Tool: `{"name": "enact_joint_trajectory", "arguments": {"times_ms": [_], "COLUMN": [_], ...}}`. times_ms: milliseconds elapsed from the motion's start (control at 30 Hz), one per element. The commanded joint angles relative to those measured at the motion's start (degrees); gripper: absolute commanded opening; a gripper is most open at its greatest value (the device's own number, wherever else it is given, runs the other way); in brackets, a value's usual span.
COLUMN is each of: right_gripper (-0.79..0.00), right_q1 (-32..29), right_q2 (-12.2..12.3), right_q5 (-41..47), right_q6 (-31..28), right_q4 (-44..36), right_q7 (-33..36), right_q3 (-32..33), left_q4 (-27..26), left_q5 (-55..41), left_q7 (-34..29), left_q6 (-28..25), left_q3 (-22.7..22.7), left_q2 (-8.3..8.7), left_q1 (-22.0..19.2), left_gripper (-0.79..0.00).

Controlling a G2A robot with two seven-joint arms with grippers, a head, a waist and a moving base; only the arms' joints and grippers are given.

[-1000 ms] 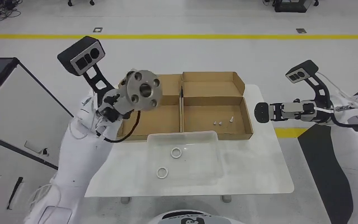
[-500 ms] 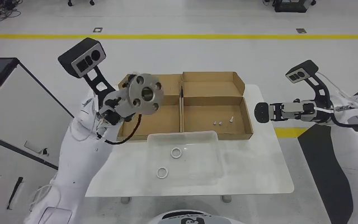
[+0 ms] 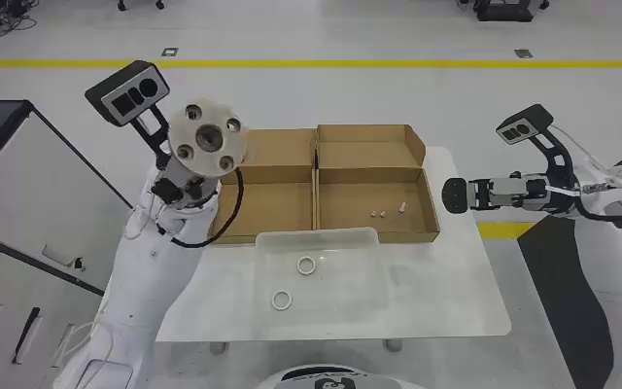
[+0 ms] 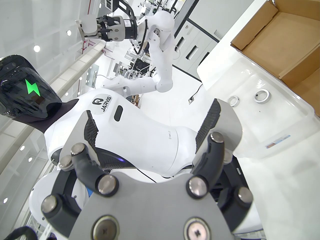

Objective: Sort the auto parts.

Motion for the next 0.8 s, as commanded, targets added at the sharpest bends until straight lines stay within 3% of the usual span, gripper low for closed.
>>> {"name": "enact_joint_trajectory", "arguments": {"times_ms": [0,200,367,767], "right_gripper": [0.0,0.0,0.0,0.0], "right_q1": [0.0,0.0,0.0,0.0], "right_q2": [0.0,0.0,0.0,0.0], "right_q5": [0.0,0.0,0.0,0.0], "right_q6": [0.0,0.0,0.0,0.0], "right_q4": [0.0,0.0,0.0,0.0], "right_q7": [0.0,0.0,0.0,0.0], "right_q3": [0.0,0.0,0.0,0.0], "left_q4": [0.98,2.59,2.84,0.09], "left_q5": [3.55,14.08,16.95,0.58], "left_q7": [0.0,-0.54,-0.41,0.01], "left_q6": [0.0,0.55,0.43,0.0], "left_q3": [-0.15,-1.11,-1.05,1.06], "left_q2": [0.24,1.27,1.73,0.74], "left_q1": [0.02,-0.06,-0.06,-0.57], "left_gripper": [-0.785,-0.785,-0.785,-0.785]}}
